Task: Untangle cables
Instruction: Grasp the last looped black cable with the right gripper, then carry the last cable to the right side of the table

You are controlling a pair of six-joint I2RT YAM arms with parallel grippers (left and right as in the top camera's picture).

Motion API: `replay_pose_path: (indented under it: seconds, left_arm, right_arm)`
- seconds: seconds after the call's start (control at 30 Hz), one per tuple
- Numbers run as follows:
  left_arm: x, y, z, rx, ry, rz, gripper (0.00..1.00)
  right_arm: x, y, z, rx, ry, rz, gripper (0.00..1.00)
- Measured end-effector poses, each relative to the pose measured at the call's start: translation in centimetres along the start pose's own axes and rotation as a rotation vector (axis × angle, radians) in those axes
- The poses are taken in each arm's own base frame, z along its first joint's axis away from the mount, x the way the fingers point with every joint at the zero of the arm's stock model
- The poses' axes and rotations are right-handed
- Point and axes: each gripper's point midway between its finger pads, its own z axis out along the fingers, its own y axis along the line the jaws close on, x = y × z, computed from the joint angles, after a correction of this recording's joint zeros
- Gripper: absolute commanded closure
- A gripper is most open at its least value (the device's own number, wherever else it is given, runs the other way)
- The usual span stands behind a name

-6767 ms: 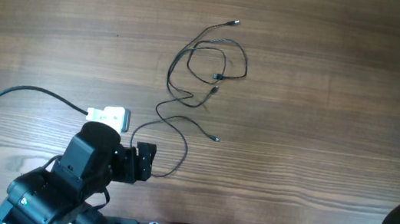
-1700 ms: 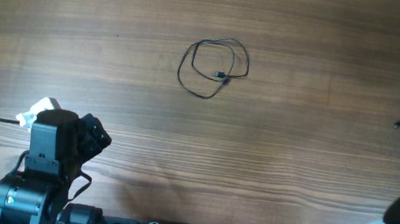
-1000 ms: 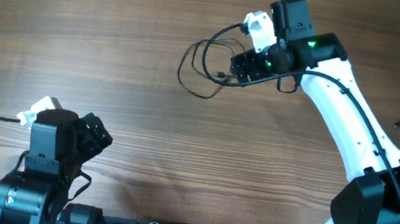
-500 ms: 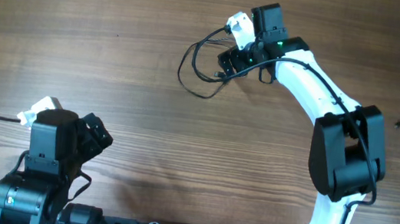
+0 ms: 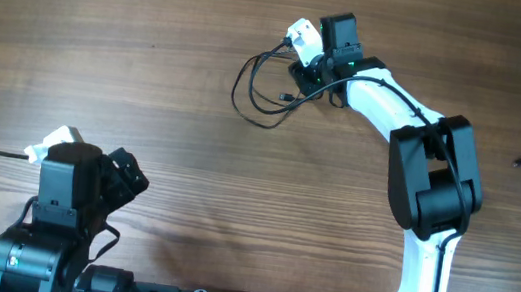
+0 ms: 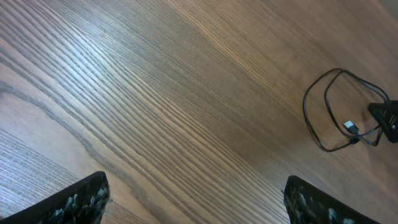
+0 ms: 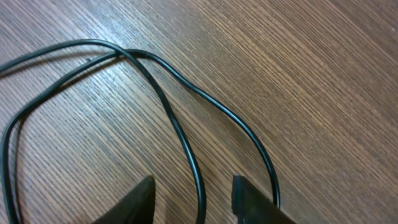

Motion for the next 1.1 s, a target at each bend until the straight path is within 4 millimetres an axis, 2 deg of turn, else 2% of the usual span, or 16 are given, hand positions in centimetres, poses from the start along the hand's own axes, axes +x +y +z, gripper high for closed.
replay_pose_path:
  seconds: [0.03, 0.1, 0.3, 0.4, 0.47, 0.5, 0.57, 0.63, 0.67, 0.7, 0.77, 0.87, 0.9, 0.93, 1.0, 1.1]
  left_arm:
    - [0.0, 0.0, 0.0, 0.000, 0.000, 0.000, 0.08]
    - [0.0, 0.0, 0.0, 0.001, 0.001, 0.000, 0.08]
    - [0.3, -0.3, 0.0, 0.018, 0.015, 0.000, 0.08]
    - [0.3, -0.3, 0.0, 0.018, 0.016, 0.000, 0.08]
    - [0.3, -0.3, 0.0, 0.018, 0.015, 0.000, 0.08]
    - [0.3, -0.3, 0.0, 0.018, 0.015, 0.000, 0.08]
    - [0.3, -0.3, 0.0, 0.018, 0.015, 0.000, 0.08]
    - [0.3, -0.3, 0.0, 0.018, 0.016, 0.000, 0.08]
    - [0.3, -0.3, 0.0, 0.020, 0.017, 0.000, 0.08]
    - [0.3, -0.3, 0.0, 0.020, 0.017, 0.000, 0.08]
    - [0.3, -0.3, 0.0, 0.020, 0.017, 0.000, 0.08]
    - [0.3, -0.3, 0.0, 0.020, 0.018, 0.000, 0.08]
    - [0.3, -0.4, 0.0, 0.020, 0.018, 0.000, 0.08]
    - [0.3, -0.4, 0.0, 0.020, 0.017, 0.000, 0.08]
    - [0.3, -0.4, 0.0, 0.021, 0.018, 0.000, 0.08]
    - [0.3, -0.4, 0.0, 0.022, 0.020, 0.000, 0.08]
  right_arm:
    - [0.1, -0.1, 0.0, 0.000, 0.001, 0.003, 0.62]
    - [0.5, -0.1, -0.1, -0.004, 0.017, 0.027, 0.96]
    - [3.7, 1.4, -0.4, -0.062, 0.149, 0.080, 0.96]
    - [3.7, 1.5, -1.3, -0.067, 0.162, 0.083, 0.96]
    - [2.0, 1.1, -3.0, -0.048, 0.120, 0.074, 0.96]
    - [-1.4, 0.1, -6.4, 0.006, 0.031, 0.054, 0.96]
    - [-5.0, -1.3, -11.2, 0.094, -0.068, 0.033, 0.96]
    - [-9.0, -3.9, -19.2, 0.265, -0.206, 0.022, 0.96]
    - [-10.4, -6.3, -25.0, 0.403, -0.284, 0.040, 0.96]
    - [-10.7, -8.1, -28.5, 0.496, -0.325, 0.064, 0.96]
    - [-8.9, -13.2, -35.9, 0.708, -0.377, 0.149, 0.96]
    - [-3.3, -19.7, -45.6, 0.983, -0.387, 0.286, 0.96]
    - [-2.0, -20.9, -47.5, 1.037, -0.389, 0.311, 0.96]
    - [0.6, -22.7, -51.1, 1.140, -0.388, 0.363, 0.96]
    - [5.3, -25.1, -56.0, 1.274, -0.416, 0.509, 0.96]
    - [11.9, -27.5, -62.4, 1.394, -0.619, 0.813, 0.96]
